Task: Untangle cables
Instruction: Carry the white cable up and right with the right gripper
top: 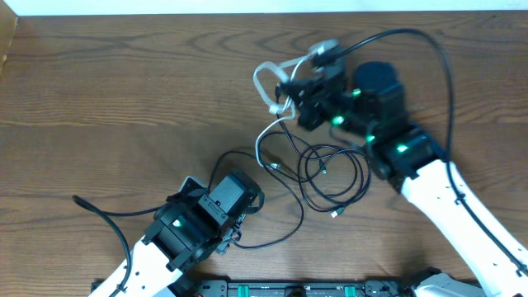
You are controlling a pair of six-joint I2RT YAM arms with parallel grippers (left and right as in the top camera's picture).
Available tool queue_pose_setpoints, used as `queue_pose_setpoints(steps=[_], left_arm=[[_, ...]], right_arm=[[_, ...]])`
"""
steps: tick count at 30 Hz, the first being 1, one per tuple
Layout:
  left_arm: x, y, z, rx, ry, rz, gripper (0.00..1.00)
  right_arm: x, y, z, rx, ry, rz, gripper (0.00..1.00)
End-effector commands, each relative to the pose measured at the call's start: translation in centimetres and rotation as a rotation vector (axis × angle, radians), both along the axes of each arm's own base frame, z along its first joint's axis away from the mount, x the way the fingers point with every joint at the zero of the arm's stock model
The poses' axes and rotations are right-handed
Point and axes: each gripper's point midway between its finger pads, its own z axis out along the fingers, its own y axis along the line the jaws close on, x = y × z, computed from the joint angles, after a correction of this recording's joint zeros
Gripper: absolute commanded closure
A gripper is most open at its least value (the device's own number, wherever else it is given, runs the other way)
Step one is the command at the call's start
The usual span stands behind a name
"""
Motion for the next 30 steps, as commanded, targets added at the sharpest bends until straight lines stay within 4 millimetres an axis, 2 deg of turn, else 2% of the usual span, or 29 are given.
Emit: queue_pose_setpoints(steps=[1, 4, 7, 10, 13, 17, 20, 24, 27, 30], left_arm=[[0.3, 0.3, 0.6, 0.007, -0.02, 0.002, 0.04], [0.3, 0.3, 0.6, 0.007, -0.02, 0.002, 0.04], [0.3, 0.3, 0.6, 0.007, -0.02, 0.002, 0.04], [0.3, 0.3, 0.6, 0.007, -0.02, 0.002, 0.04], [0.3, 0.3, 0.6, 0.007, -0.02, 0.002, 0.04], [0.3, 0.3, 0.6, 0.007, -0.02, 0.002, 0.04], [0.3, 0.3, 0.6, 0.007, -0.02, 0.002, 0.04], [0.3, 0.3, 0.6, 0.007, -0.02, 0.002, 0.04], [0.3, 0.3, 0.6, 0.007, -0.02, 0.002, 0.04], [0.3, 0.3, 0.6, 0.007, -0.02, 0.002, 0.04]], right_arm=[[1.1, -3.1, 4.5, 0.084, -0.105, -0.05, 0.99], [1.0, -5.2, 7.9, 0.19, -0.166, -0.007, 0.99], [-0.7, -6.4, 11.3, 0.325, -0.18, 0.134, 0.99], [-1.5, -7.1, 12.3, 0.42, -0.083, 0.185, 0.99], [-1.6, -6.8, 12.1, 0.442, -0.038, 0.191, 0.99], [-1.7, -6.2, 12.0, 0.366, -0.155, 0.213, 0.99], [-2.3, -4.9, 11.8, 0.358, -0.163, 0.249, 0.99], [-3.1, -3.4, 11.4, 0.236, -0.348, 0.301, 0.99], [-1.4, -4.0, 9.8, 0.142, -0.38, 0.206, 0.99], [1.3, -5.8, 7.7, 0.059, -0.329, 0.04, 0.99]])
